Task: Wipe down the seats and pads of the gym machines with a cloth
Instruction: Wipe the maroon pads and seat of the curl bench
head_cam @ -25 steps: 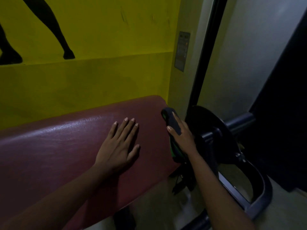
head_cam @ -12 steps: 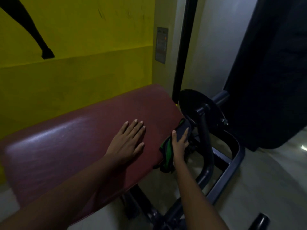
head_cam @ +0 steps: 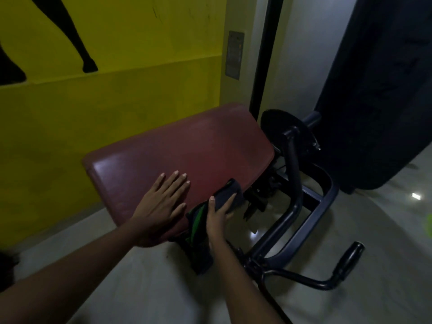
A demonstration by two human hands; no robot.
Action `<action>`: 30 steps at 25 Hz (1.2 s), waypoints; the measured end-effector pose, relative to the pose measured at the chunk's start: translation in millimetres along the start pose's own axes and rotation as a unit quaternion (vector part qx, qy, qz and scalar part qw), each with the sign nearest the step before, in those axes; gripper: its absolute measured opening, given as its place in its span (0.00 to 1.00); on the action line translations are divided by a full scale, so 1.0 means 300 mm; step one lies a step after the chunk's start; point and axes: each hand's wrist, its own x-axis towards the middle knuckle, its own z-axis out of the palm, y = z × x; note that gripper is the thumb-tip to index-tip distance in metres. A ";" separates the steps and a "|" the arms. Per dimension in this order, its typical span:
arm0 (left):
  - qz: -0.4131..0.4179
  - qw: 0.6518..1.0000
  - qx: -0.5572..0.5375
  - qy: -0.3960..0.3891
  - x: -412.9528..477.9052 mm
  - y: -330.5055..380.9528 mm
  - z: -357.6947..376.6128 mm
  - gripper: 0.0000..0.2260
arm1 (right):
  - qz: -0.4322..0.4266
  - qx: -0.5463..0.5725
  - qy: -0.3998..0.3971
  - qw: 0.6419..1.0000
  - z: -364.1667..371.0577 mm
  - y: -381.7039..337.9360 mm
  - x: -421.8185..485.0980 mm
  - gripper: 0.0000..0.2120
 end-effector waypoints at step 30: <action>-0.636 0.610 -0.419 0.218 -0.444 0.492 -0.026 0.21 | -0.801 -0.446 -0.259 0.304 -0.101 0.005 0.141 0.31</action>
